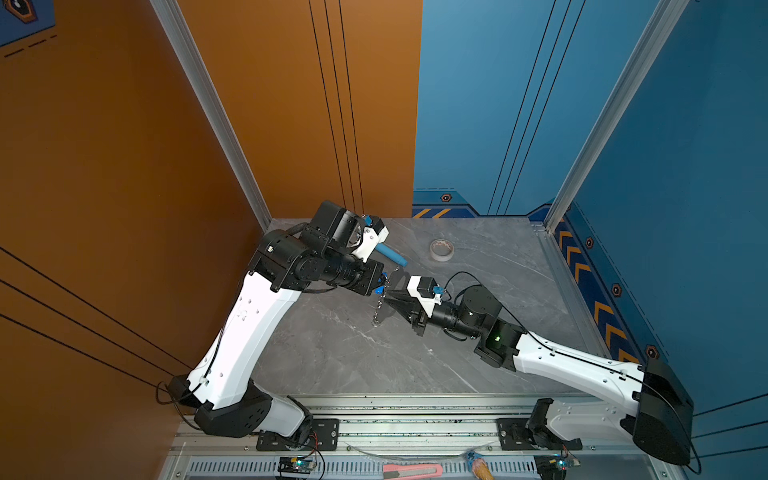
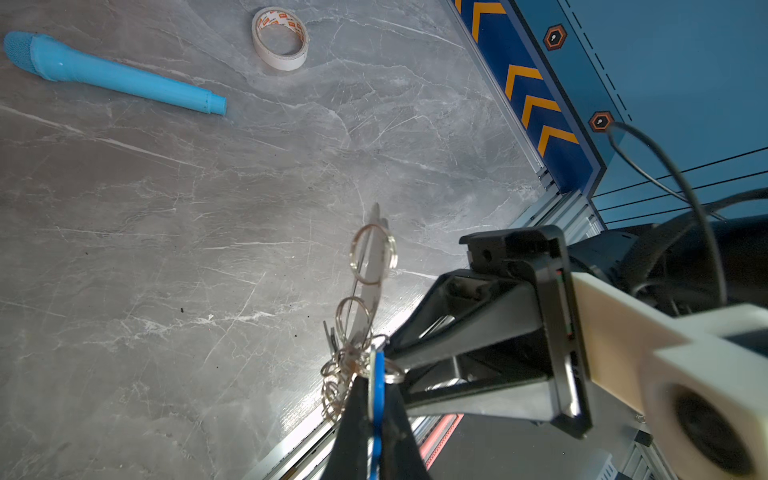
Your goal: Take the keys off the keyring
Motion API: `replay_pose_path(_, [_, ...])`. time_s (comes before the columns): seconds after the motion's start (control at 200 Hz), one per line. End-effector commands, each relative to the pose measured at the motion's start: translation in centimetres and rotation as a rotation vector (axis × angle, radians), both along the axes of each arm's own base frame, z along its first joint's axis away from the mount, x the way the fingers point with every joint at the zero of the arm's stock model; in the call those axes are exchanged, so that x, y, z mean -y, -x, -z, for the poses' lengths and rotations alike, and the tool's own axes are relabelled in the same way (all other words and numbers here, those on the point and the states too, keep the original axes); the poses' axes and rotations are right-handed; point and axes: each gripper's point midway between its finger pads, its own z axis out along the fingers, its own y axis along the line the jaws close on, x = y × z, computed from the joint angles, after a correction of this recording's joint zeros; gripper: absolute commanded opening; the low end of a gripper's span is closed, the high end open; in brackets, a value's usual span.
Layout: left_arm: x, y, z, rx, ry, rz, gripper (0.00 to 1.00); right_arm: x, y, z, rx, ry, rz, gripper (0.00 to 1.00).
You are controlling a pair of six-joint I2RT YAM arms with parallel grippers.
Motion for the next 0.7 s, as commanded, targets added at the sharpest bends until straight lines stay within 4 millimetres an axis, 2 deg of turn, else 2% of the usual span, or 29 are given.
replay_pose_path(0.0, [-0.6, 0.2, -1.5, 0.043, 0.019, -0.009, 0.0, 0.3, -0.9, -1.2, 0.026, -0.016, 0.04, 0.22])
replay_pose_path(0.15, [-0.5, 0.3, -1.4, 0.039, 0.021, -0.006, 0.0, 0.6, -1.2, -1.0, 0.018, -0.013, 0.048, 0.22])
replay_pose_path(0.445, [-0.4, 0.1, -1.4, 0.039, 0.022, -0.002, 0.0, 0.9, -2.0, -1.9, -0.001, -0.055, 0.053, 0.24])
replay_pose_path(0.696, [-0.6, 0.2, -1.3, 0.034, 0.014, -0.002, 0.0, 2.2, -2.2, -2.5, -0.003, -0.069, 0.085, 0.28])
